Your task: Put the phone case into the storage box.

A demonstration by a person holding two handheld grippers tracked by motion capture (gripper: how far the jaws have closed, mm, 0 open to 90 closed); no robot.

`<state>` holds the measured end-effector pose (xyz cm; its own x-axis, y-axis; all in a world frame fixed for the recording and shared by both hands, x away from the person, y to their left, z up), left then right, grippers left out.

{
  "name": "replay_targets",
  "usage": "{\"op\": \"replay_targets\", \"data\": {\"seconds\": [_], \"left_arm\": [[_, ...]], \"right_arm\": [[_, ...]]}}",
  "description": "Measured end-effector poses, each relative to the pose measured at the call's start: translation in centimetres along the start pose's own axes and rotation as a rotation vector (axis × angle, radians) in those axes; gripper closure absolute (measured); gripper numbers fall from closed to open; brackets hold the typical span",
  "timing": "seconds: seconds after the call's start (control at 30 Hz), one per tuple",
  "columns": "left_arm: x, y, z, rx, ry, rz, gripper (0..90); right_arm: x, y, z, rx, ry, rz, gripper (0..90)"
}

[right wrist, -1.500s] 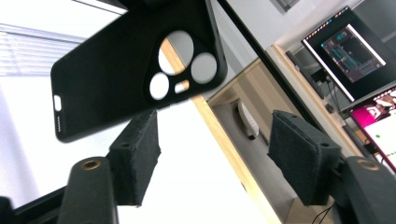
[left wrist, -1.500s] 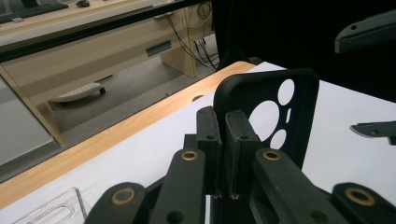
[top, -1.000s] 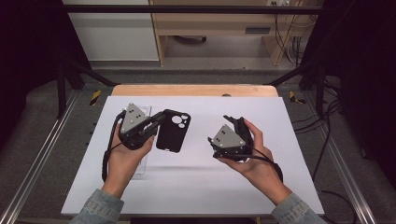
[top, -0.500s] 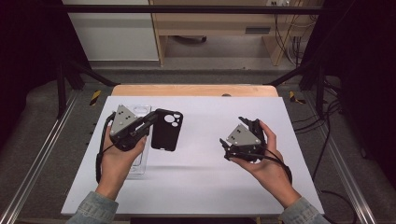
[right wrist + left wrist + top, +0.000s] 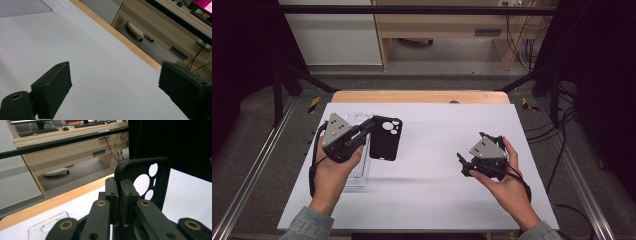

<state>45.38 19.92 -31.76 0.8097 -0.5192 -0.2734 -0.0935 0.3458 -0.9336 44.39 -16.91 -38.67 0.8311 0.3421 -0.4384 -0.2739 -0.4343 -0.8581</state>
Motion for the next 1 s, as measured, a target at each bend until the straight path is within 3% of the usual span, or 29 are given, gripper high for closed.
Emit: {"op": "replay_targets", "data": {"seconds": [0.27,0.5,0.67,0.83,1.0], "left_arm": [[-0.5,0.1,0.8,-0.018,-0.018,-0.012,85.3],[-0.8,-0.2,1.4,-0.026,-0.035,-0.027,85.3],[-0.9,-0.5,1.7,-0.029,-0.045,-0.034,85.3],[-0.9,-0.8,2.1,-0.027,-0.063,-0.045,85.3],[-0.7,-1.1,2.5,-0.027,-0.069,-0.053,85.3]], "right_arm": [[-0.5,3.2,-0.7,0.09,0.034,-0.039,12.4],[-0.8,5.7,-1.1,0.137,0.049,-0.038,13.3],[-1.0,7.2,-1.2,0.198,0.03,-0.051,8.0],[-1.3,8.5,-1.2,0.284,-0.005,-0.108,6.5],[-1.4,9.4,-1.0,0.315,-0.025,-0.133,5.8]]}}
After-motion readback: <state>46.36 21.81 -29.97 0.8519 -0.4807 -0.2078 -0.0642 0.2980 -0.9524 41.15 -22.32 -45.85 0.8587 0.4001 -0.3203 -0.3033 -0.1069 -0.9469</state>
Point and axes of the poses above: each handheld gripper's, and its own axes: x roughly forward along the jaws, y roughly out of its underside, z roughly to its left, the point moved 1 cm from there along x, roughly forward along the jaws, and after that the axes turned 8 degrees about x, right-handed, at the moved point
